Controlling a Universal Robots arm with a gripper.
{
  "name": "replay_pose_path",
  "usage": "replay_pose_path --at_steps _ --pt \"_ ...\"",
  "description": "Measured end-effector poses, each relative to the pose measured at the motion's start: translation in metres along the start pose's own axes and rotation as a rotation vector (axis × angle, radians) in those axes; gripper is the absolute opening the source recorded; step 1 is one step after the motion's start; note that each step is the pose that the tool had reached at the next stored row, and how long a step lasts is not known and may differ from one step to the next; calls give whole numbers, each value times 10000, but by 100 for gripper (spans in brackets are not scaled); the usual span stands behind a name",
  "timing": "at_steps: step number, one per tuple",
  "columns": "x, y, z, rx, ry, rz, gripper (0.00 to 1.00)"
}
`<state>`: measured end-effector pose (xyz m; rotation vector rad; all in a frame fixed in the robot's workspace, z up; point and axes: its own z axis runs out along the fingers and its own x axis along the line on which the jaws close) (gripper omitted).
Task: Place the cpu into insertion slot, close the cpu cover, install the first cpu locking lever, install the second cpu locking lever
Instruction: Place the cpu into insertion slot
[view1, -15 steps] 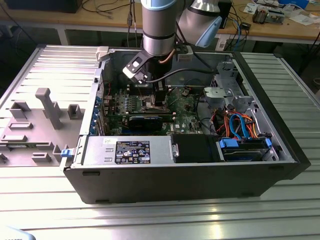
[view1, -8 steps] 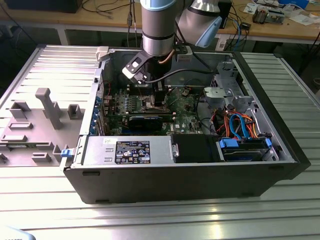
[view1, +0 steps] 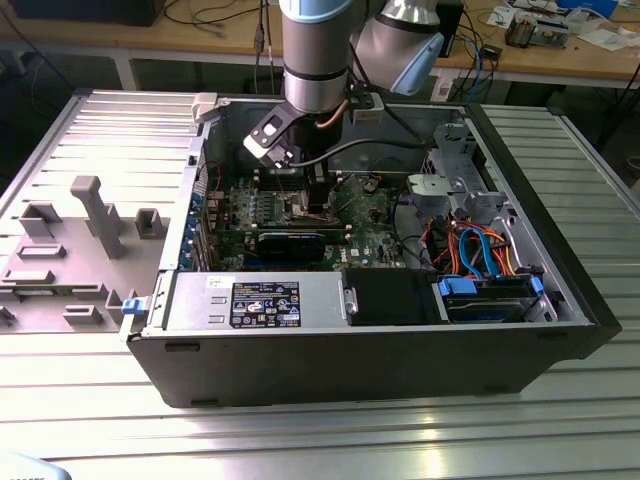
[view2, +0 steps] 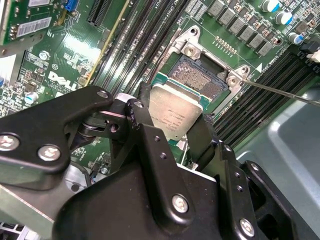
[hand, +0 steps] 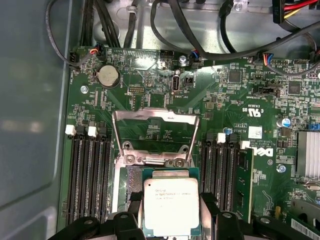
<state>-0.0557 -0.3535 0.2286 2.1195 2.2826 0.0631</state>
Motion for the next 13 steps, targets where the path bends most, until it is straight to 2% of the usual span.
replay_pose_path --at_steps 13 --pt "3 -26 33 0 0 0 54"
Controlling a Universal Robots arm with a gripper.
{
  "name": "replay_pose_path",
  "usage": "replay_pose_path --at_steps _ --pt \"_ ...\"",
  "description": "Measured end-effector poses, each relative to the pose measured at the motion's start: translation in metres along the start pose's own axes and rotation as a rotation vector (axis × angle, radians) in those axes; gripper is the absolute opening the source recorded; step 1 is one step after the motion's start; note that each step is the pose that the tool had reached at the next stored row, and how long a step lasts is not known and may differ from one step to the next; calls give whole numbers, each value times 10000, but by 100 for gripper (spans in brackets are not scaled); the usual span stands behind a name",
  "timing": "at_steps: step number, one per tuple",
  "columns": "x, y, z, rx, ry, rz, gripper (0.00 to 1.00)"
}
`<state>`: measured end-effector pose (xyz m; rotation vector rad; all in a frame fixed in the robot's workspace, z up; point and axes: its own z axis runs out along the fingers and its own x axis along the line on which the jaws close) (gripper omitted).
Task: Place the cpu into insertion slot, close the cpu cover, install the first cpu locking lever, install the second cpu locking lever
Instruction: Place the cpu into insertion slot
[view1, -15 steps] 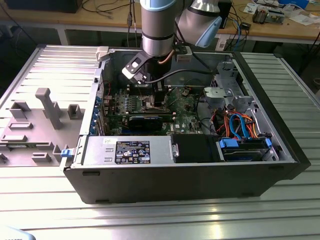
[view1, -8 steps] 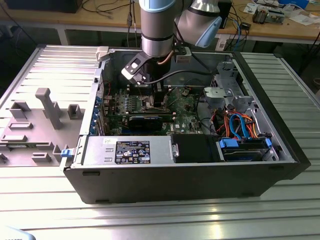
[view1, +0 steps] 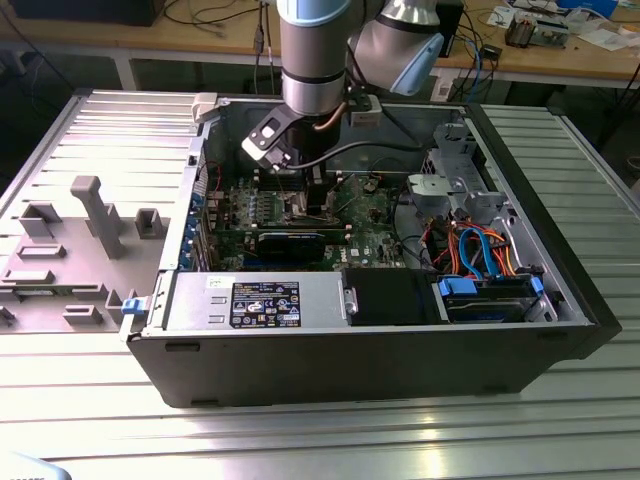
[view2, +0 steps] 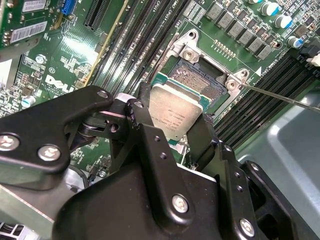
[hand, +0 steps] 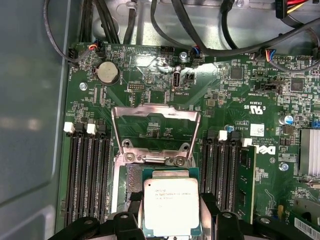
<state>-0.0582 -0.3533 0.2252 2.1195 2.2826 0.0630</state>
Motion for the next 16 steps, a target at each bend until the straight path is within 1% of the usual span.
replay_pose_path --at_steps 6,8,10,11,13,14,16 --pt "7 -8 7 -2 3 1 54" --pt "29 -7 7 -1 0 0 54" --pt "66 -4 11 -1 0 17 54" --pt "81 -4 17 -2 -1 75 54" --pt "82 -5 30 -2 -11 220 54" --pt "83 -11 47 -3 -21 381 54" --pt "85 -28 62 -4 -27 502 54"
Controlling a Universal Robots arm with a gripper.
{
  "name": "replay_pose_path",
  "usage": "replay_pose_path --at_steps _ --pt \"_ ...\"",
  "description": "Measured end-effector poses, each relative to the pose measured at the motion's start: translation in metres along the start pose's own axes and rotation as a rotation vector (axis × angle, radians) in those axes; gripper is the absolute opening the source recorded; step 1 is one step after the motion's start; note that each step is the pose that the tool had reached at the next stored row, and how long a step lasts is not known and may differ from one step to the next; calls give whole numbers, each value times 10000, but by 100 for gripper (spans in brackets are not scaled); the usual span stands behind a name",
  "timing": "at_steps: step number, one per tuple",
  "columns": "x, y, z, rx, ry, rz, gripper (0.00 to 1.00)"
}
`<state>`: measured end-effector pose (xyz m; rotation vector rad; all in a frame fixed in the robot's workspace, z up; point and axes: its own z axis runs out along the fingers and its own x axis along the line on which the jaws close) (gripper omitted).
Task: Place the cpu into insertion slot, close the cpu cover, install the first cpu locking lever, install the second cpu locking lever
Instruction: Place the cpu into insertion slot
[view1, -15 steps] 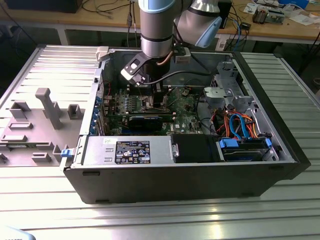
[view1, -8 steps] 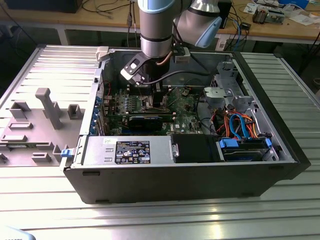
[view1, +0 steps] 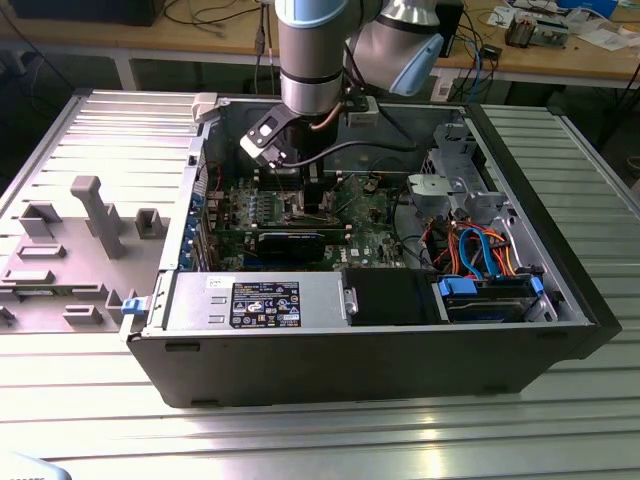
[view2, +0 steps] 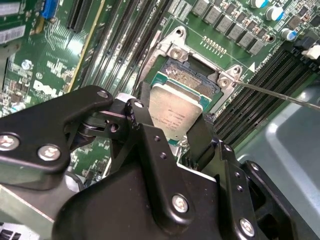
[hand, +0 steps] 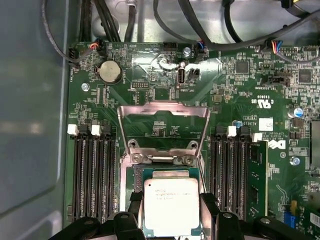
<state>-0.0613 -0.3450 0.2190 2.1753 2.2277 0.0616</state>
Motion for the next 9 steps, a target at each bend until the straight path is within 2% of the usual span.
replay_pose_path --at_steps 5,9 --pt "11 -20 35 -1 -10 204 54" --pt "51 -28 59 -3 -12 275 54"
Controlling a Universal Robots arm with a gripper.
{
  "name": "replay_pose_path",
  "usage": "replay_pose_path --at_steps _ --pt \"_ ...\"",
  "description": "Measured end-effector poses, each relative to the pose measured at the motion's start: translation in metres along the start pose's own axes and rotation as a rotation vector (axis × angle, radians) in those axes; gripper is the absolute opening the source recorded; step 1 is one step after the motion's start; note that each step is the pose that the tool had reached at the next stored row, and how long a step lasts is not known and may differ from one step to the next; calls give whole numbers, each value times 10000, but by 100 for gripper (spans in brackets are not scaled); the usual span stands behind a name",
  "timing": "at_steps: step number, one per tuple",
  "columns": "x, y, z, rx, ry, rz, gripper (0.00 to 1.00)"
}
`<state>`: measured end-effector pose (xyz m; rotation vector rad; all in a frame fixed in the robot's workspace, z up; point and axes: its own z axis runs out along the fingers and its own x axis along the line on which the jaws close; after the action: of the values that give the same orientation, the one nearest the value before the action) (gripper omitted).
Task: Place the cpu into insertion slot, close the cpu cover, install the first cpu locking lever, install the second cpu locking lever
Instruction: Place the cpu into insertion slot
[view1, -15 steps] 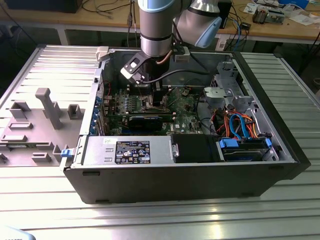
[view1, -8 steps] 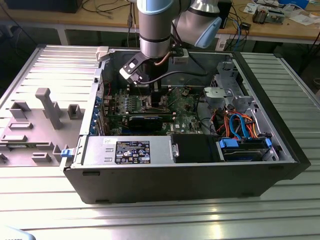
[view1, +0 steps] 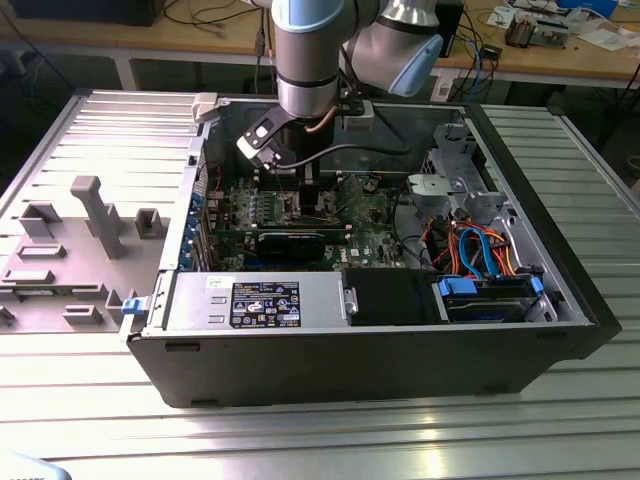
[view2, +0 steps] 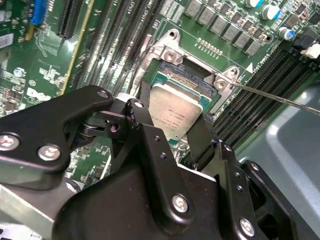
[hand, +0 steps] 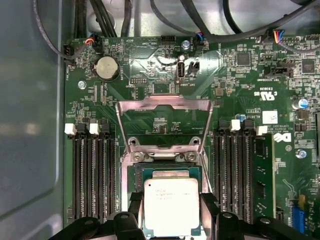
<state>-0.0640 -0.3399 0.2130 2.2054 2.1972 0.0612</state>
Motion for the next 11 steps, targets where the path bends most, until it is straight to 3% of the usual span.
replay_pose_path --at_steps 11 --pt "41 -26 94 0 -7 125 54"
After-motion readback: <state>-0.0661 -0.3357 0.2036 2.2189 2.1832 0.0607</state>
